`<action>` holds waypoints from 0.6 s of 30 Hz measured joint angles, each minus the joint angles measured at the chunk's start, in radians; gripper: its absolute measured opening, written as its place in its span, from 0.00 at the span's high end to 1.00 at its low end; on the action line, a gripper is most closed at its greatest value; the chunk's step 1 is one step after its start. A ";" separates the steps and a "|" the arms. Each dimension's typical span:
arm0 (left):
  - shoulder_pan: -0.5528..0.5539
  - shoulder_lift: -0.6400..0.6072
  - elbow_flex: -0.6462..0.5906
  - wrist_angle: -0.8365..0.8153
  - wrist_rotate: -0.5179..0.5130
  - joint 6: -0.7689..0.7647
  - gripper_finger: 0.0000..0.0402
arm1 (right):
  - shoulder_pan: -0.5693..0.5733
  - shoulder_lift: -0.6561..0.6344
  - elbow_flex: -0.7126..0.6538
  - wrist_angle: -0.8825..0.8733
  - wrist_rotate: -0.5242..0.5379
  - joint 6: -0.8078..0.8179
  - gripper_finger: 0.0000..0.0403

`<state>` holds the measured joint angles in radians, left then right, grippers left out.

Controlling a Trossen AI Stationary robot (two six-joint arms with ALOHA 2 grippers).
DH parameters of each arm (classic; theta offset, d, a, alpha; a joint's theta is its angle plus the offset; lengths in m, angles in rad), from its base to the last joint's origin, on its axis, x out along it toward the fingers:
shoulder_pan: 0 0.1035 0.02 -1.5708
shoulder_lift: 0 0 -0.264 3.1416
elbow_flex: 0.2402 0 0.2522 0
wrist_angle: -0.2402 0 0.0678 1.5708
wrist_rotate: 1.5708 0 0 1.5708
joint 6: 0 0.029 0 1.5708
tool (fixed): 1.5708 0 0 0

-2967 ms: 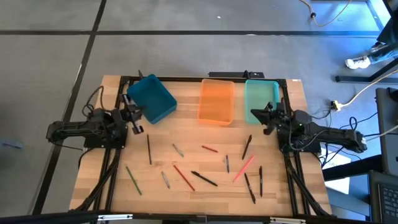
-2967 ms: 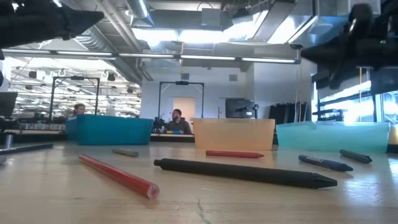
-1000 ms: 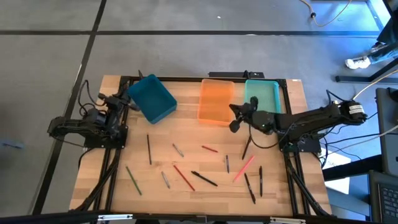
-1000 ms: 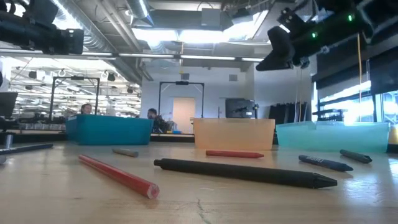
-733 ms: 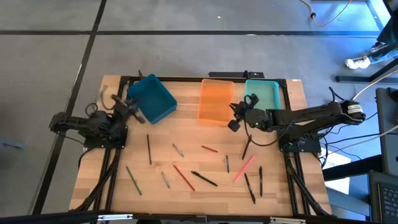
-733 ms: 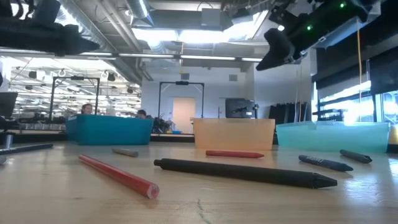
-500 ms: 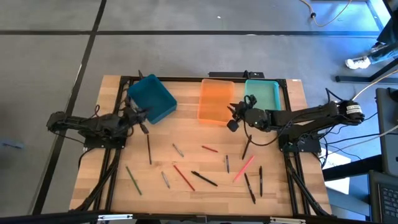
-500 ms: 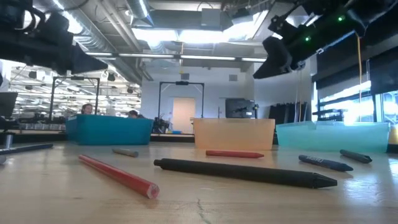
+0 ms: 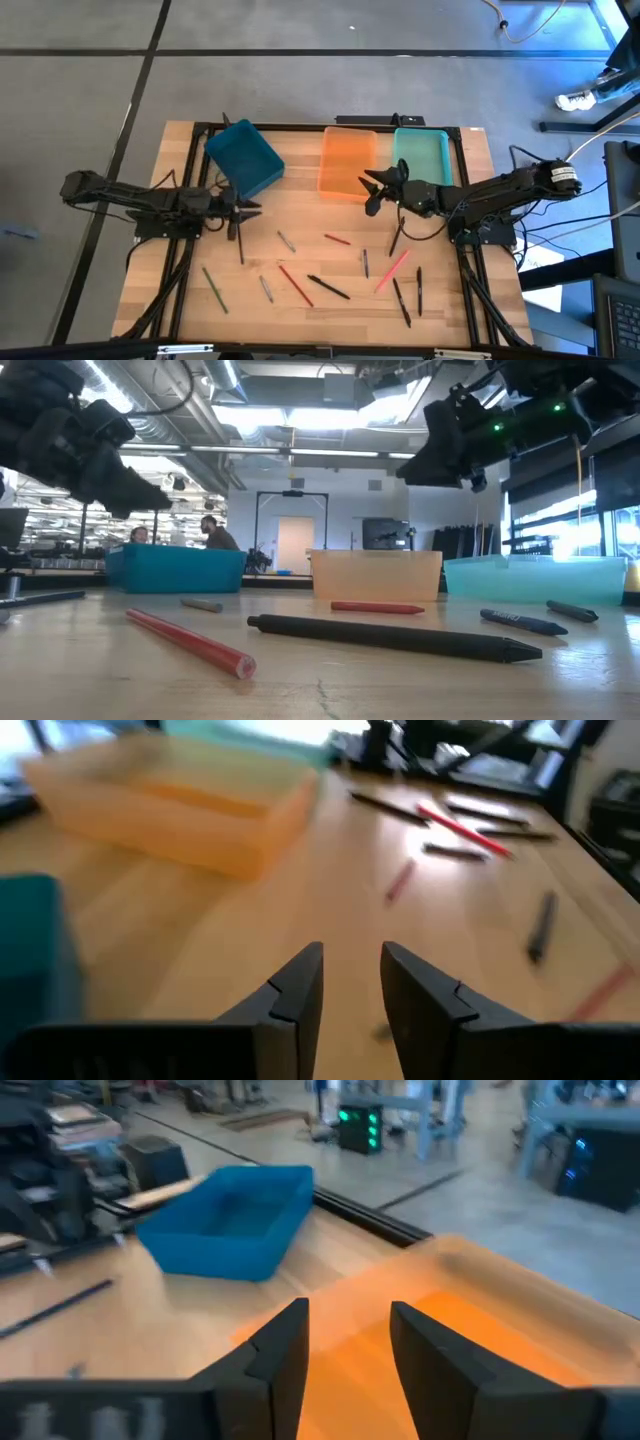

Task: Sort crayons/erasers/pens/pencils in bins
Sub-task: Put the gray crayon into the blue bin

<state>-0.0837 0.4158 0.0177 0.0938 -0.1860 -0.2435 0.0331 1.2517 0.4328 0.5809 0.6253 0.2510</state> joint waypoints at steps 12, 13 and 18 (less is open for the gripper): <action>-0.080 0.338 0.096 0.122 0.100 0.112 0.76 | 0.010 0.267 0.003 0.418 -0.017 -0.103 0.66; -0.083 0.376 0.116 0.121 0.100 0.130 0.75 | 0.010 0.277 0.010 0.418 -0.018 -0.106 0.66; -0.066 0.578 0.223 0.111 0.106 0.225 0.68 | 0.010 0.309 0.042 0.419 -0.018 -0.152 0.66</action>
<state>-0.1502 0.9939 0.2407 0.2049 -0.0798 -0.0183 0.0429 1.5610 0.4749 0.9997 0.6075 0.0988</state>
